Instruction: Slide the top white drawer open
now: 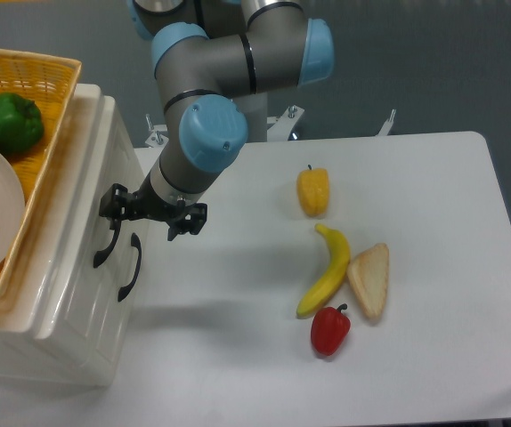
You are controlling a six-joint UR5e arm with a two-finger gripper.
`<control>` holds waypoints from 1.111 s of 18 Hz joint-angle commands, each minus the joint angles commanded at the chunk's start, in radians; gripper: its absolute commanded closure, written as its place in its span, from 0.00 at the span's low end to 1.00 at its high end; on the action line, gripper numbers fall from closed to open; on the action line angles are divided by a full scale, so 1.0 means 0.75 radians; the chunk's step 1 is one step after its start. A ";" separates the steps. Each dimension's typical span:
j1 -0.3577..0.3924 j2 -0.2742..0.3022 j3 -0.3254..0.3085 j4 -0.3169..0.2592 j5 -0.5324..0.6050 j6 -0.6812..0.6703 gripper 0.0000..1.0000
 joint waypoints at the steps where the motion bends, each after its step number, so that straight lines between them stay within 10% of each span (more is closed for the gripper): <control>1: -0.008 0.000 0.000 0.000 0.000 0.000 0.00; 20: -0.016 -0.029 0.014 0.039 0.008 0.008 0.00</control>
